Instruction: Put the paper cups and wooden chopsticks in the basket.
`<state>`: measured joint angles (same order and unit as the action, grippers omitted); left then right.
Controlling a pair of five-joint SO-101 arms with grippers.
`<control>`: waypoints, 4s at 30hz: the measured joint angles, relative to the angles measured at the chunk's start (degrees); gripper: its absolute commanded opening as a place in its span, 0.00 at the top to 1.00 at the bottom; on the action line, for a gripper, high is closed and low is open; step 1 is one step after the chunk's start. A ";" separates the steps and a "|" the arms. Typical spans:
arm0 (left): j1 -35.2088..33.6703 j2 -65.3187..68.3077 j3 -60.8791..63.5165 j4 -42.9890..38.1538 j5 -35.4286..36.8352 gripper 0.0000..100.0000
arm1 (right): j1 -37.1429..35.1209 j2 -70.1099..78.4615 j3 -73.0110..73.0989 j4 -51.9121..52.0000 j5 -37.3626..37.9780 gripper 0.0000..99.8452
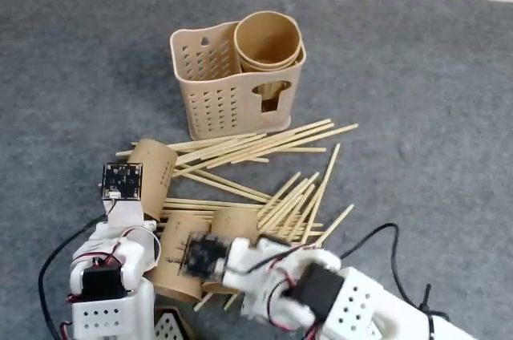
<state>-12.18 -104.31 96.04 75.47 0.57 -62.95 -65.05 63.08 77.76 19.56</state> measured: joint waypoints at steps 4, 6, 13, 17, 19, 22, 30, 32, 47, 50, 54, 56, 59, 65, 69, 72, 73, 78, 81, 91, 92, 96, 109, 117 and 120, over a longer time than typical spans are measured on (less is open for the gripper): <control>0.00 0.00 0.00 0.00 0.00 0.99 | 4.22 0.00 -0.09 -1.85 0.35 0.70; 0.00 0.00 0.00 0.00 0.00 0.99 | 4.57 0.00 -0.35 -2.11 0.35 0.70; 0.00 0.00 0.00 0.00 0.00 0.99 | 4.75 0.00 -0.35 -5.45 0.62 0.70; 0.00 0.00 0.00 0.00 0.00 0.99 | 4.75 0.00 -0.35 -10.37 0.62 0.70; 0.00 0.00 0.00 0.00 0.00 0.99 | 4.75 0.00 -0.35 -13.45 0.62 0.70; 0.00 0.00 0.00 0.00 0.00 0.99 | 4.75 0.00 -0.35 -17.76 0.62 0.73; 0.00 0.00 0.00 0.00 0.00 0.99 | 4.75 0.00 -0.35 -25.49 0.70 0.85; 0.00 0.00 0.00 0.00 0.00 0.99 | 4.75 0.00 -0.35 -26.02 0.79 0.86; 0.00 0.00 0.00 0.00 0.00 0.99 | 14.95 0.00 -0.35 -26.29 0.97 0.97; 0.00 0.00 0.00 0.00 0.00 0.99 | 15.21 0.00 -0.35 -26.29 1.05 1.00; 0.00 0.00 0.00 0.00 0.00 0.99 | 15.21 0.00 -0.35 -24.97 1.14 0.99; 0.00 0.00 0.00 0.00 0.00 0.99 | 15.65 0.09 -0.70 -22.42 1.14 0.99; 0.00 0.00 0.00 0.00 0.00 0.99 | 16.35 0.09 -7.56 -18.37 1.14 0.99; 0.00 0.00 0.00 0.00 0.00 0.99 | 16.62 1.32 -22.07 -12.40 1.14 0.99; 0.00 0.00 0.00 0.00 0.00 0.99 | 18.73 3.69 -29.54 -12.22 1.14 0.99; 0.00 0.00 0.00 0.00 0.00 0.99 | 21.01 6.33 -34.02 -12.22 1.14 0.99; 0.00 0.00 0.00 0.00 0.00 0.99 | 21.71 7.30 -35.52 -12.22 1.14 0.99; 0.00 0.00 0.00 0.00 0.00 0.99 | 24.35 11.08 -40.44 -13.45 1.14 0.99; 0.00 0.00 0.00 0.00 0.00 0.99 | 26.02 12.31 -41.14 -15.91 1.14 0.99; 0.00 0.00 0.00 0.00 0.00 0.99 | 32.18 12.75 -41.14 -26.55 -3.16 0.99; 0.00 0.00 0.00 0.00 0.00 0.99 | 32.70 12.75 -41.14 -27.25 -3.78 0.99; 0.00 0.00 0.00 0.00 0.00 0.99 | 34.55 12.75 -41.14 -30.77 -5.54 0.99; 0.00 0.00 0.00 0.00 0.00 0.99 | 40.35 16.88 -41.23 -42.81 -9.49 0.99; 0.00 0.00 0.00 0.00 0.00 0.99 | 44.04 28.84 -41.23 -49.58 -11.69 0.99; 0.00 0.00 0.00 0.00 0.00 0.99 | 46.15 31.74 -41.23 -50.11 -13.89 0.99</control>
<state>-12.18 -104.31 96.04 75.47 0.57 -16.79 -33.32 21.85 27.65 5.67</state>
